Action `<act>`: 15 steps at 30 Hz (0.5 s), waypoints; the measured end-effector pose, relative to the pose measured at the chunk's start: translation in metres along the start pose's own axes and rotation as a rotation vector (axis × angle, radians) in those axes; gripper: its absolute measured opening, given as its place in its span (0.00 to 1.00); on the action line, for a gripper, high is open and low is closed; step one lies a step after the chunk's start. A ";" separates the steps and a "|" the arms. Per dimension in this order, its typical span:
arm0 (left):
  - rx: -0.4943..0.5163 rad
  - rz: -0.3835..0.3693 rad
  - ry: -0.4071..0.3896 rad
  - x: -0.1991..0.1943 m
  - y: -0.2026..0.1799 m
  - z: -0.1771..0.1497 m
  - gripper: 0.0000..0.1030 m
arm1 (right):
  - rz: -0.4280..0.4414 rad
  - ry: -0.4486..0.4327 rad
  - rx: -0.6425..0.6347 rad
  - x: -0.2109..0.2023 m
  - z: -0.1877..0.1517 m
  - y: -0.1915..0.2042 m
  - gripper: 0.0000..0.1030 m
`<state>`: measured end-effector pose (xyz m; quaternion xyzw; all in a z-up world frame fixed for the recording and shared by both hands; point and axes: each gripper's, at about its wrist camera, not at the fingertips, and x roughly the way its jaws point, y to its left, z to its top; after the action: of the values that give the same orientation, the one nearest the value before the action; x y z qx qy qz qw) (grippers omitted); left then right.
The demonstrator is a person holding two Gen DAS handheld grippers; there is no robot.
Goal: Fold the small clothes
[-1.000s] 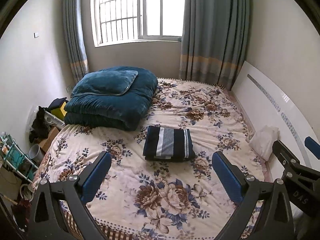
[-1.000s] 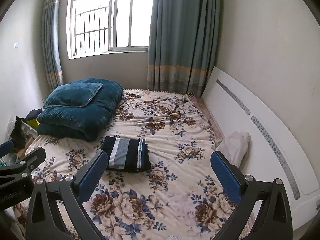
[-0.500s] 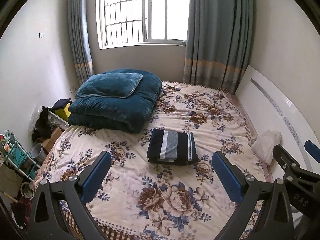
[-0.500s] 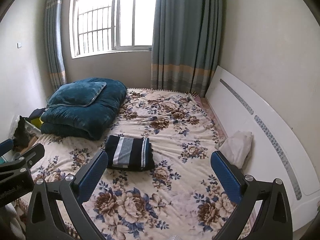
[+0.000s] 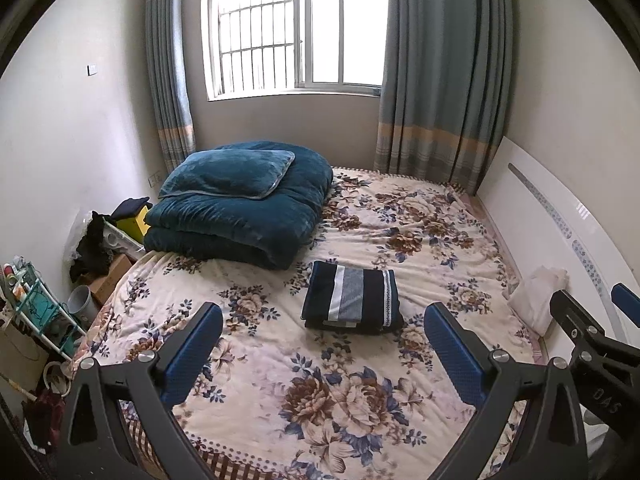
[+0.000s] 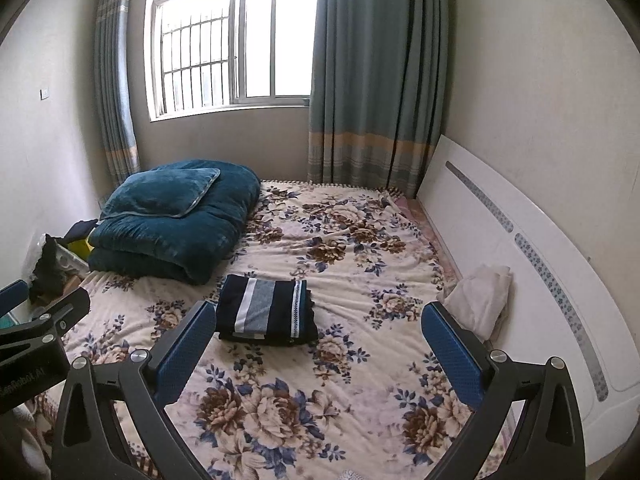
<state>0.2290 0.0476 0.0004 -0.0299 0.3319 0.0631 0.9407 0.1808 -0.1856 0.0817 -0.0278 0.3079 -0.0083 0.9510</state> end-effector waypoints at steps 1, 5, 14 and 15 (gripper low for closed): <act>0.001 0.001 0.000 0.000 0.000 0.000 1.00 | 0.000 -0.001 0.001 0.000 0.000 0.001 1.00; 0.001 0.003 -0.002 -0.001 0.000 0.000 1.00 | -0.001 0.002 -0.001 0.001 0.000 0.001 1.00; 0.004 0.003 -0.004 -0.001 0.001 0.001 1.00 | 0.005 0.005 -0.002 0.000 -0.005 0.002 1.00; 0.007 0.003 -0.004 0.000 0.001 0.001 1.00 | 0.006 0.005 -0.001 0.000 -0.006 0.002 1.00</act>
<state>0.2293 0.0485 0.0017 -0.0260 0.3305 0.0633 0.9413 0.1769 -0.1838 0.0767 -0.0273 0.3104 -0.0056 0.9502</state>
